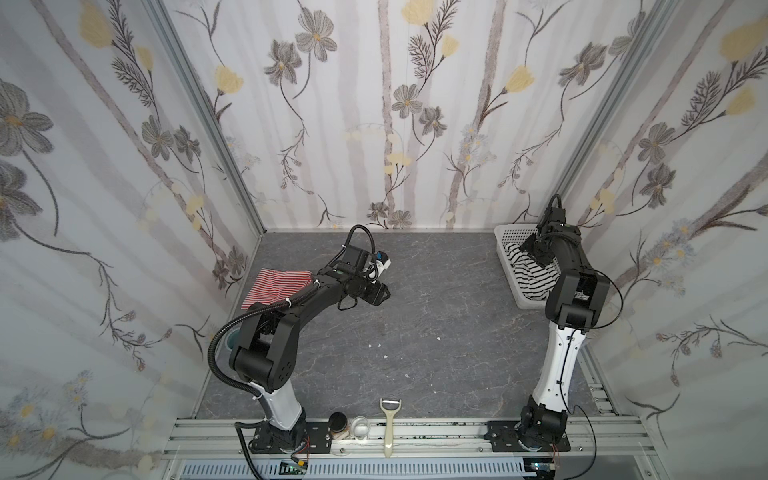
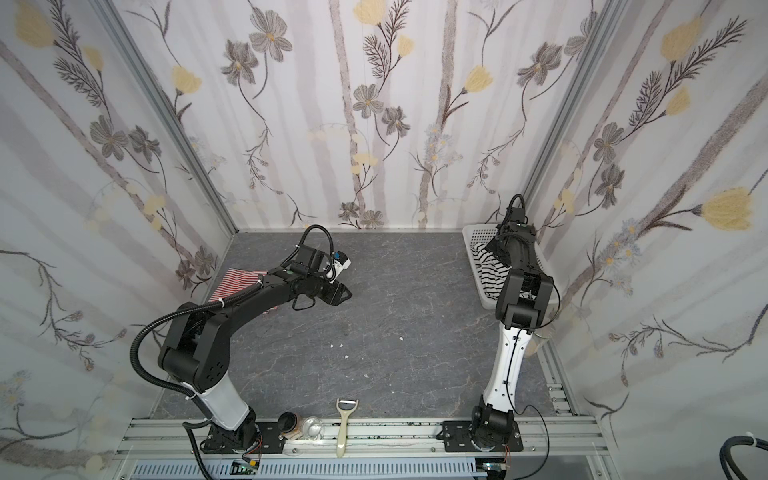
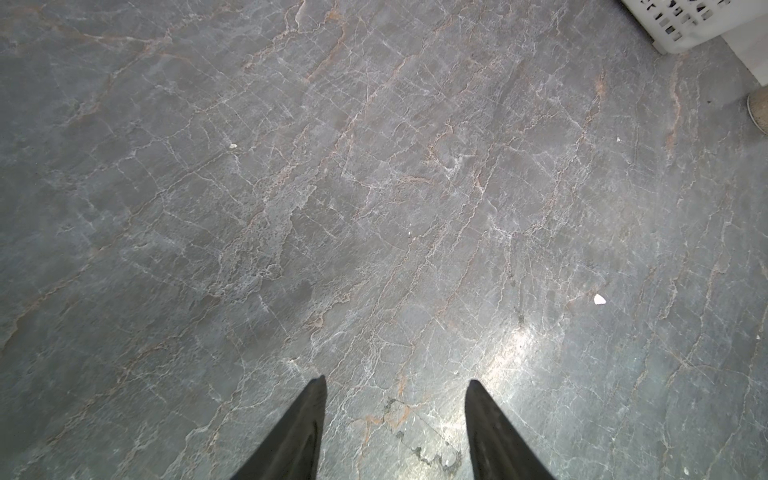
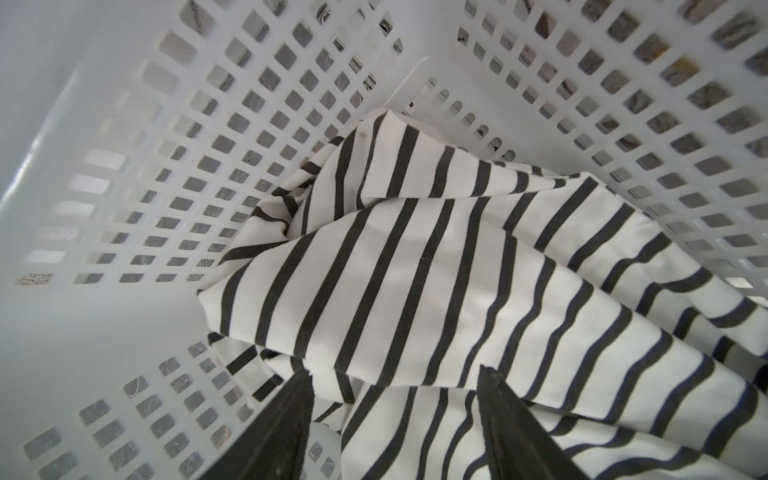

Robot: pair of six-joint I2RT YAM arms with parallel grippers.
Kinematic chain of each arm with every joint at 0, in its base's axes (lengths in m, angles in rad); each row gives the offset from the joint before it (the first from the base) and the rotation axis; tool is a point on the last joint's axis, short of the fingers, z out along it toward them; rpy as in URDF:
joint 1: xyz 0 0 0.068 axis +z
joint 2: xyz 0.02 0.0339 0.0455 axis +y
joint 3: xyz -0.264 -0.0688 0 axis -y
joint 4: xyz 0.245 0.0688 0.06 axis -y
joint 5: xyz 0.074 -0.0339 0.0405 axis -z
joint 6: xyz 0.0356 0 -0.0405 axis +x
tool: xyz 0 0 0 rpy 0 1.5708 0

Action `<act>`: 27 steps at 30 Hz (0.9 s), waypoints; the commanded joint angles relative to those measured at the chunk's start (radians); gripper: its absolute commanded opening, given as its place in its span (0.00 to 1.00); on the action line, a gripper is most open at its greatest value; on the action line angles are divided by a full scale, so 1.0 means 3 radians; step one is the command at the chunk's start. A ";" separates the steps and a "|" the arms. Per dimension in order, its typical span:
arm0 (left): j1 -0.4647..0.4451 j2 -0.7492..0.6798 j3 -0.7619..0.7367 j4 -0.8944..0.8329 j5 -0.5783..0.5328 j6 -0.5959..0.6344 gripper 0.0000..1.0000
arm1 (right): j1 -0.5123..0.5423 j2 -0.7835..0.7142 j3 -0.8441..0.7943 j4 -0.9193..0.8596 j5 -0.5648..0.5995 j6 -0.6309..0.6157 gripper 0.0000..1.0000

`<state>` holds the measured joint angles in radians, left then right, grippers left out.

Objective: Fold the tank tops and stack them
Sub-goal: 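Grasp the black-and-white striped shirt in the white basket with the right gripper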

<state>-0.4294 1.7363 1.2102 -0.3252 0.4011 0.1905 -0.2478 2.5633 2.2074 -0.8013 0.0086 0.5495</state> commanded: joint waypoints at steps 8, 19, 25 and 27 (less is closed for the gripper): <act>-0.0001 -0.0035 -0.0040 0.0121 -0.0018 -0.0021 0.56 | -0.0007 0.0230 0.0070 0.0043 0.0044 0.0095 0.63; -0.0001 -0.0017 -0.0047 0.0138 -0.0066 -0.0037 0.55 | 0.0013 0.0122 0.0103 -0.0018 0.0023 0.0069 0.03; -0.0001 0.0019 -0.0023 0.0142 -0.0076 -0.0042 0.55 | 0.0081 -0.0421 -0.0254 0.0101 -0.0029 -0.0006 0.00; -0.0001 0.0025 -0.0012 0.0143 -0.0097 -0.0037 0.55 | 0.0097 -0.0754 -0.0534 0.0252 -0.0046 -0.0006 0.00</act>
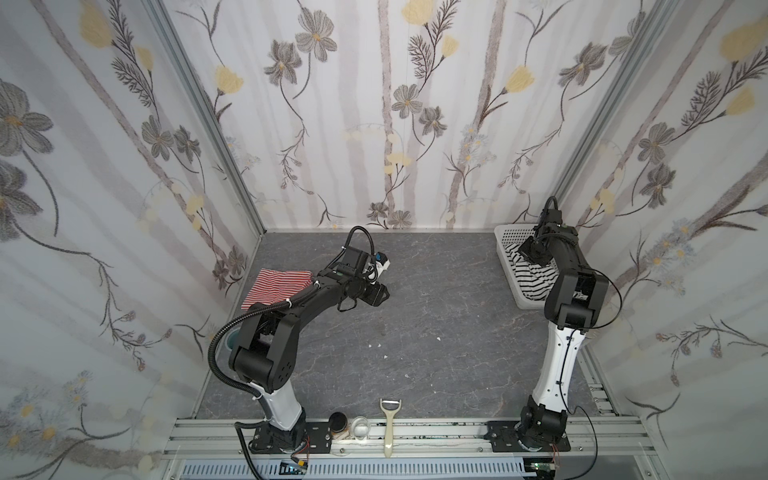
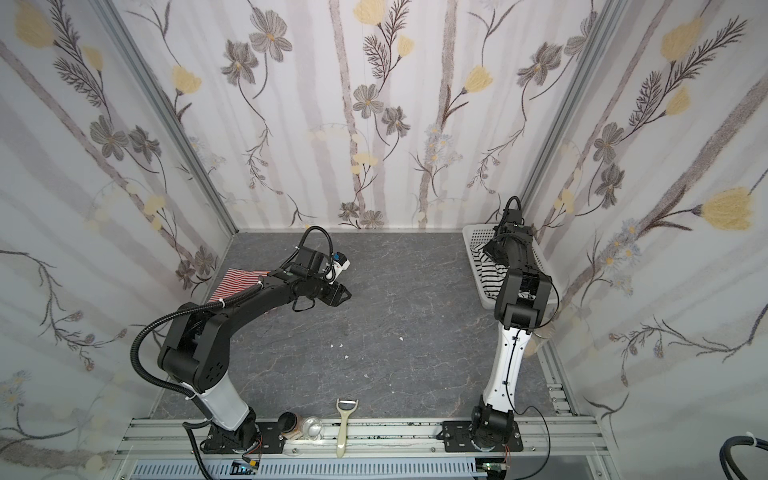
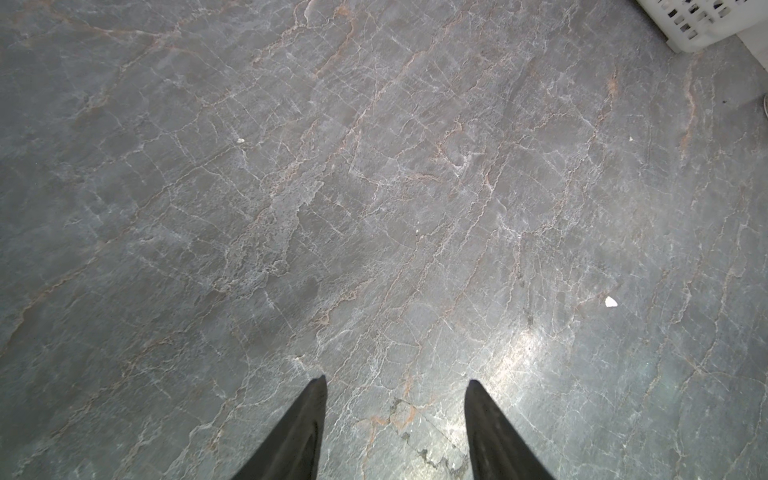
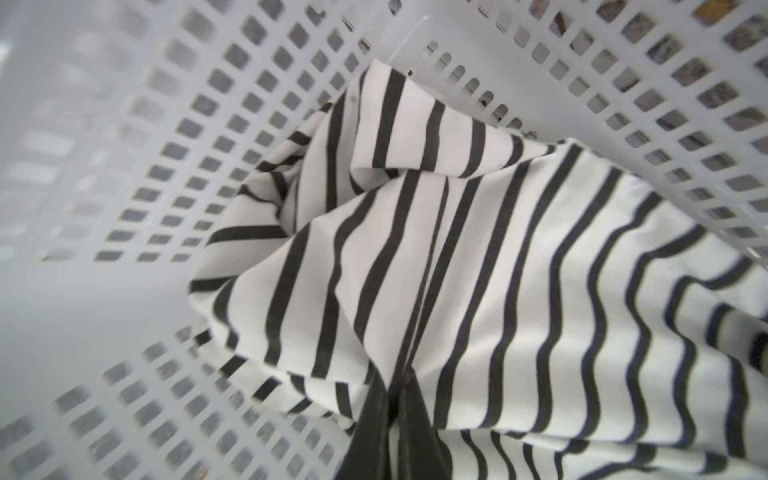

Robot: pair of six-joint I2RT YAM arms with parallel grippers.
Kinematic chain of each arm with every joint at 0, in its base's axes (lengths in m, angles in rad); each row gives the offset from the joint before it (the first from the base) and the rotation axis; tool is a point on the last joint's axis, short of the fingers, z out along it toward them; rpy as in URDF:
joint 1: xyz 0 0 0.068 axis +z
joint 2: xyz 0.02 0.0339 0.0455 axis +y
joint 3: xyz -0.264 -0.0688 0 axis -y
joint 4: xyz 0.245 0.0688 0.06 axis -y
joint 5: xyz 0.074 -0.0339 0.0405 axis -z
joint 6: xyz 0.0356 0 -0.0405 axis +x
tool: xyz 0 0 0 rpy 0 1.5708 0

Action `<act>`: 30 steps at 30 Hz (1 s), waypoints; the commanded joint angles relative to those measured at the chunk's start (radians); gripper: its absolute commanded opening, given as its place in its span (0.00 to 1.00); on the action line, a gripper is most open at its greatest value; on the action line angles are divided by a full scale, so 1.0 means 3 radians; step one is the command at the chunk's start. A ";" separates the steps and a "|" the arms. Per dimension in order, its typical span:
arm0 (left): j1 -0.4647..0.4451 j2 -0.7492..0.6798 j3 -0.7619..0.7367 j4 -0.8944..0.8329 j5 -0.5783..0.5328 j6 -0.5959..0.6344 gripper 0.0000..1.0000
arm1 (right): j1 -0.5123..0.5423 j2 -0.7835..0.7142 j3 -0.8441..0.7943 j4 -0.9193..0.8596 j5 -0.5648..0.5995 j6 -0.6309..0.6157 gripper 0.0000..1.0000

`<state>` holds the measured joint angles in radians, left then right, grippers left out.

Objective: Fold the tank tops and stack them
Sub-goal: 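Grasp the black-and-white striped shirt in the white basket with the right gripper, then carry the striped shirt out of the basket toward the table center with the right gripper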

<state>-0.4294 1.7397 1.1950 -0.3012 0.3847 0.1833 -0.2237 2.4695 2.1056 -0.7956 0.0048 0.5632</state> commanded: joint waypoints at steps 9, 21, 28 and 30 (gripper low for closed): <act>0.0002 0.0021 0.0092 0.0058 -0.0133 0.0033 0.55 | 0.0210 -0.1898 -0.0854 0.0433 -0.0394 -0.0039 0.00; 0.0054 -0.0096 0.0083 0.0063 -0.0303 0.0115 0.55 | 0.1271 -0.2679 -0.0449 0.0152 -0.0288 0.0009 0.00; 0.0146 -0.0168 0.0035 0.0063 -0.0306 0.0121 0.55 | 0.1942 -0.2498 -0.0801 0.0312 -0.0177 0.0057 0.00; 0.0175 -0.0174 0.0028 0.0064 -0.0294 0.0120 0.55 | 0.2091 -0.2364 -0.0993 0.0446 -0.0182 0.0088 0.00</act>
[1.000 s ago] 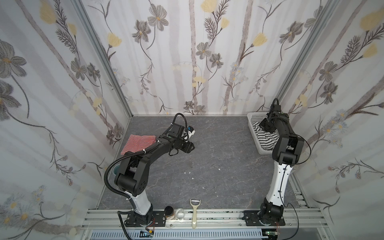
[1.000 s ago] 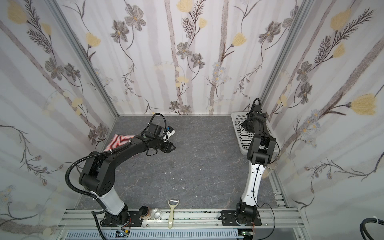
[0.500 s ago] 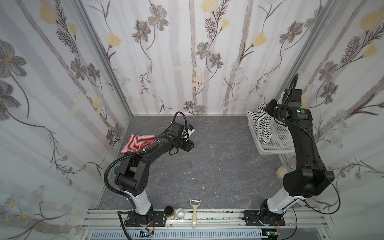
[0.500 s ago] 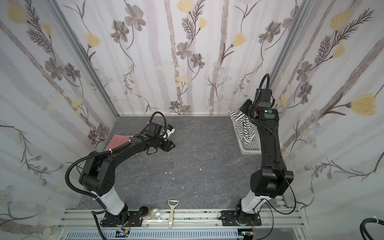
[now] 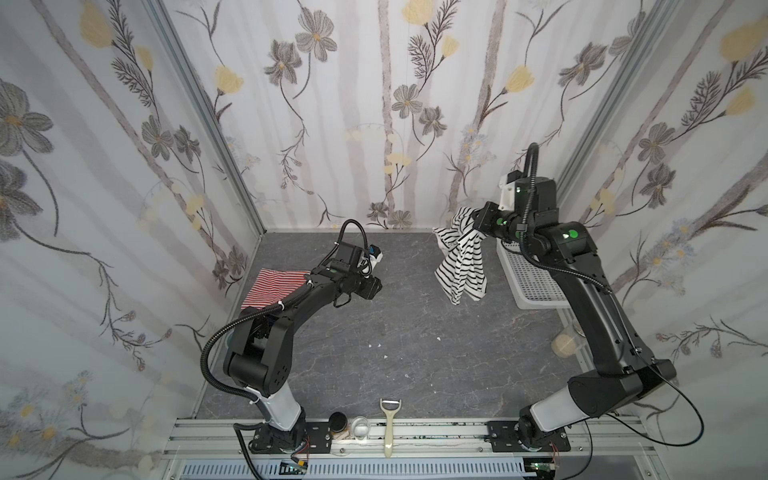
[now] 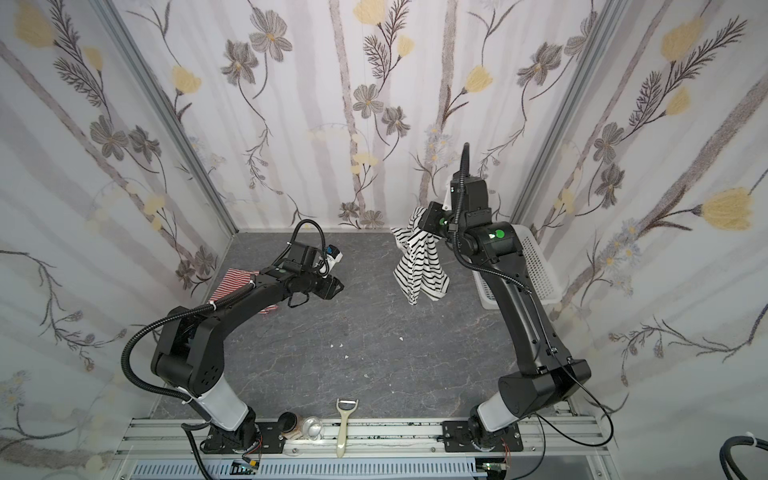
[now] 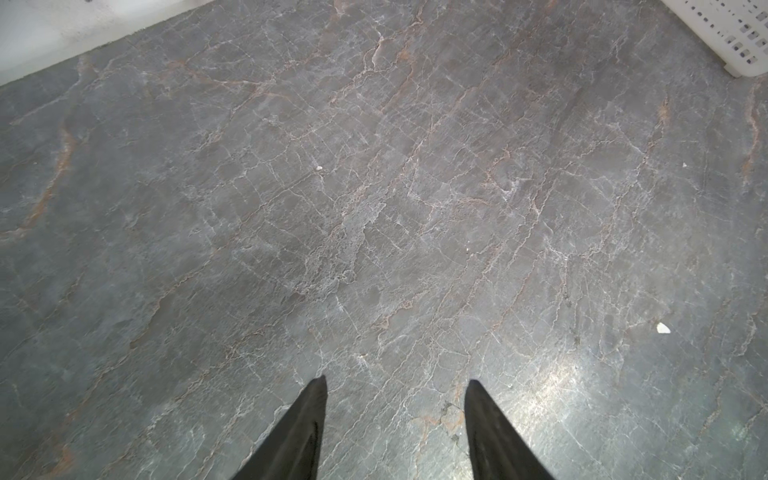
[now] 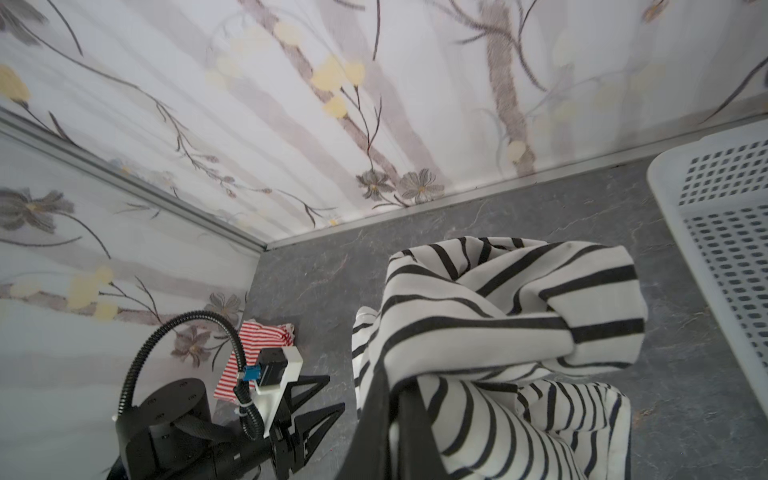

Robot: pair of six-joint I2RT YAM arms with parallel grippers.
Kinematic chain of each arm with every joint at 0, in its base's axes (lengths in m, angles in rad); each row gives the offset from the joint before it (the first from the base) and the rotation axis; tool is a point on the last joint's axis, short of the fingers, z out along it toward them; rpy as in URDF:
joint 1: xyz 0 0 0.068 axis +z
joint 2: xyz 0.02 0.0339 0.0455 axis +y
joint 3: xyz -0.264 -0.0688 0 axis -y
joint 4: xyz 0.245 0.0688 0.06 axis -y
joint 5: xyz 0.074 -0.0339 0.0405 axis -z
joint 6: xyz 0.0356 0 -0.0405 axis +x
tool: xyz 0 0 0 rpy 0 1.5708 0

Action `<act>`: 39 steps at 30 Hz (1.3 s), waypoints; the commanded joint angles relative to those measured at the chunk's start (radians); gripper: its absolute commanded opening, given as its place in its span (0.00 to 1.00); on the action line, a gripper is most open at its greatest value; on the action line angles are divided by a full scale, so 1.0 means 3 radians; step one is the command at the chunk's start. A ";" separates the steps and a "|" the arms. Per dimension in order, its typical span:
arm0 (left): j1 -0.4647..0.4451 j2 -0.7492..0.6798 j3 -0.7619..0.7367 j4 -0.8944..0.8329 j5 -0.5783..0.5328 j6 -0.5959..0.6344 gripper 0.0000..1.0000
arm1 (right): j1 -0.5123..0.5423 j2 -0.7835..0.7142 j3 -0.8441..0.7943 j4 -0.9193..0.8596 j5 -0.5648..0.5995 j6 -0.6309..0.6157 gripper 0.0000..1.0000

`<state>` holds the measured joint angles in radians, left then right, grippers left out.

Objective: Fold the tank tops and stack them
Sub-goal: 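Carry the striped shirt out of the basket toward the table center with the right gripper, then grasp the shirt edge with the left gripper while the right gripper holds it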

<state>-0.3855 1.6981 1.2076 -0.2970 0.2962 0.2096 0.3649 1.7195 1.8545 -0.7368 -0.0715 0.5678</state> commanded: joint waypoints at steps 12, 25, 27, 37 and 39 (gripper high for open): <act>0.0091 0.0012 -0.0009 0.0054 0.0140 0.0007 0.56 | 0.0531 0.2105 0.0396 0.0568 -0.0283 0.0107 0.15; -0.0504 -0.0077 -0.0341 0.0052 0.0638 0.0128 0.56 | 0.0224 0.1466 -0.0490 0.1171 0.0214 0.0224 0.49; -0.0664 -0.0057 -0.0339 0.0055 0.0635 0.0135 0.56 | 0.0193 0.1127 -0.0953 0.1388 0.0272 0.0249 0.54; -0.1314 0.0408 -0.0020 0.0044 0.0531 0.0018 0.62 | 0.0004 0.0285 -0.2500 0.1770 0.0245 0.0296 0.54; -0.1373 0.0594 0.0091 0.0047 0.0410 -0.0087 0.62 | -0.0020 0.0119 -0.2724 0.1836 0.0219 0.0312 0.53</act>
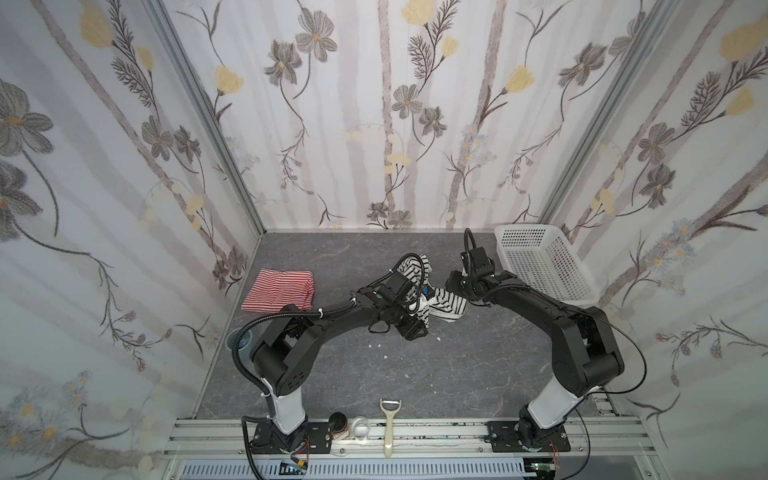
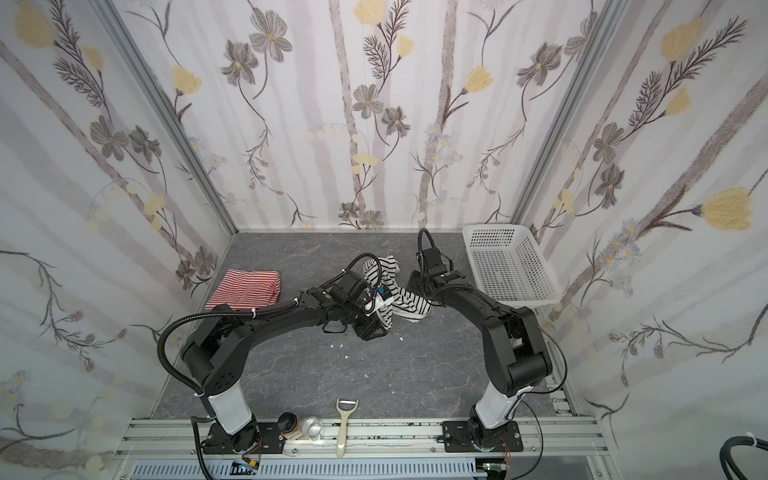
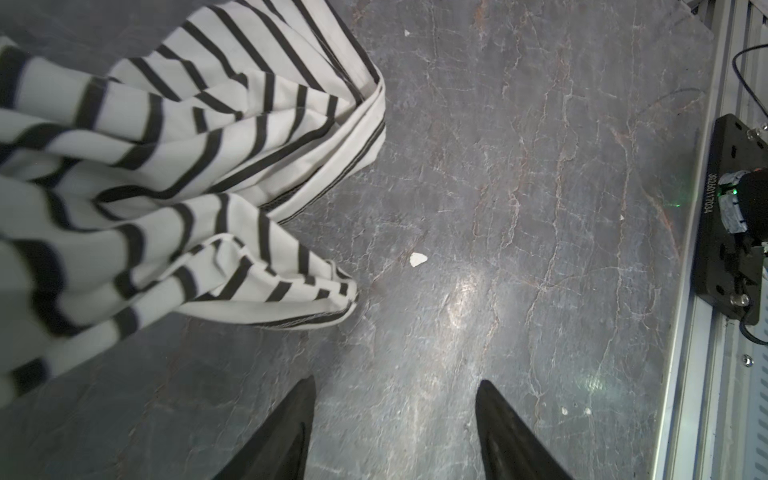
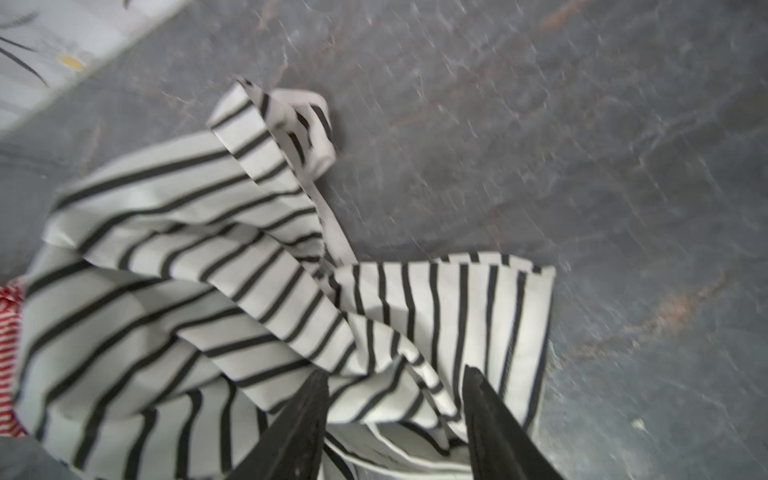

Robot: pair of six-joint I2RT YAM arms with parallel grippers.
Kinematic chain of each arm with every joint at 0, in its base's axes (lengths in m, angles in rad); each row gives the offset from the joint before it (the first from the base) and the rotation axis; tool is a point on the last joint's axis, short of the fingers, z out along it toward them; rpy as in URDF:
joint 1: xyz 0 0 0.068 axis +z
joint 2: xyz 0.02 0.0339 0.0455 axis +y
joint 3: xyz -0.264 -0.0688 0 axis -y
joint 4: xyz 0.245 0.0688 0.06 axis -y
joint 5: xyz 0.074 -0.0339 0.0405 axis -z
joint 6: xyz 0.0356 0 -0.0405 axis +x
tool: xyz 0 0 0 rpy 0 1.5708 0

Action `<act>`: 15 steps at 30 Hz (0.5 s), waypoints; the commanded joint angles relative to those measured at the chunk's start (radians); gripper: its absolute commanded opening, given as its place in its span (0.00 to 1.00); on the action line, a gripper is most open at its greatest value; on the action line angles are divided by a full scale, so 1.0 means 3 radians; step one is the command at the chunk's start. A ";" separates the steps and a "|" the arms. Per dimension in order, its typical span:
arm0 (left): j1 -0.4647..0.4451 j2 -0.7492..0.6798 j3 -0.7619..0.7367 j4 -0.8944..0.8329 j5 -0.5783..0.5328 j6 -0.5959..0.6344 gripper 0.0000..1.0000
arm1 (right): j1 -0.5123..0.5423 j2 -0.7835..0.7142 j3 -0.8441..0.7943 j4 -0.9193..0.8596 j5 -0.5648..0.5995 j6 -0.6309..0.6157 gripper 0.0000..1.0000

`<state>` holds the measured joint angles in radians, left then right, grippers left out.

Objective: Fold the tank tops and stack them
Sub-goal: 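Grasp the shirt edge with the left gripper while the right gripper holds it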

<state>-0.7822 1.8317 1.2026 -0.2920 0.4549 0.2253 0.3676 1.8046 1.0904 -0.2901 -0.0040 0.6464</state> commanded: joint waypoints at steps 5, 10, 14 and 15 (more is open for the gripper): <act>-0.0052 0.0462 0.0282 0.0033 -0.0258 -0.0374 0.62 | -0.0068 -0.0489 -0.0543 0.0450 0.0012 0.0064 0.53; -0.0072 0.0630 0.0544 0.0033 -0.0475 -0.0512 0.61 | -0.0155 -0.0666 -0.0804 0.0622 -0.0004 0.0115 0.53; -0.0096 0.0688 0.0583 0.0028 -0.0565 -0.0527 0.61 | -0.0188 -0.0656 -0.0859 0.0689 -0.0065 0.0126 0.53; -0.0107 0.0699 0.0583 0.0027 -0.0643 -0.0534 0.61 | -0.0193 -0.0652 -0.0870 0.0708 -0.0077 0.0126 0.52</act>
<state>-0.8089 2.0315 1.3682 -0.2890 0.3157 0.0925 0.3130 1.6100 0.8352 -0.1490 -0.0059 0.6727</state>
